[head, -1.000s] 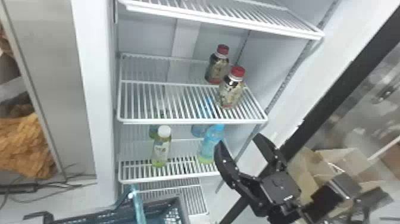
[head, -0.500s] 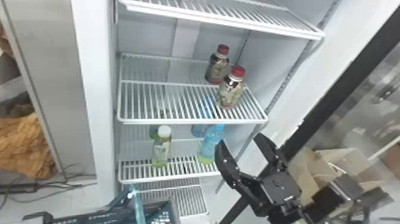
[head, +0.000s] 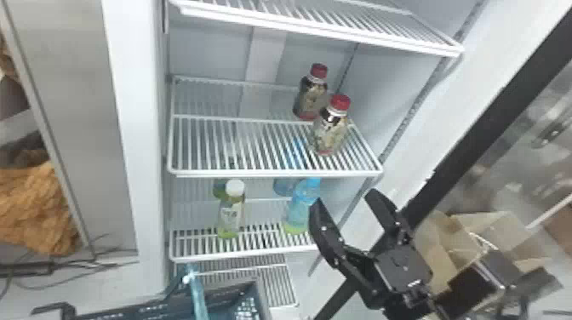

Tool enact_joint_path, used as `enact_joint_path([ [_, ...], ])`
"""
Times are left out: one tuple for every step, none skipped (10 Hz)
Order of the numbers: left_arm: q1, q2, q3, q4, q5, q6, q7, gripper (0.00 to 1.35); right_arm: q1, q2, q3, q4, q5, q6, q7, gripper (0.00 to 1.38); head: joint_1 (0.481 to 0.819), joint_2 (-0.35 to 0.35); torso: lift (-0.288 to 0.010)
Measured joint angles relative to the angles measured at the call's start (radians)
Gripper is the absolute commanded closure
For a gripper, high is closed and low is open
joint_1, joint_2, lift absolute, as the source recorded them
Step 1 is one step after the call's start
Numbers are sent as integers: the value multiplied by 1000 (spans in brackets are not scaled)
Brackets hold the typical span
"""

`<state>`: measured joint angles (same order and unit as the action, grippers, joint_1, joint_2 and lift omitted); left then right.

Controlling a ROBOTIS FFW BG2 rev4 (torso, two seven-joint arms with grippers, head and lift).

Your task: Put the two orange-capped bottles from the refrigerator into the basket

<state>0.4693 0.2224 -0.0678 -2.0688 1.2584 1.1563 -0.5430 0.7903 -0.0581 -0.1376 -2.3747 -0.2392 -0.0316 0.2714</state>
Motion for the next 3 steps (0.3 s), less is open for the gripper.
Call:
enact_joint_path([
  [0, 0, 0, 0, 0, -2, 0, 1208, 1, 1, 0, 0, 0, -6, -1, 99, 695, -350, -40],
  [1, 0, 0, 0, 1, -3, 0, 1208, 4, 1, 0, 2, -1, -12, -2, 99, 695, -350, -40],
  [2, 0, 0, 0, 2, -3, 0, 1208, 5, 1, 0, 3, -2, -15, -3, 99, 695, -350, -40],
])
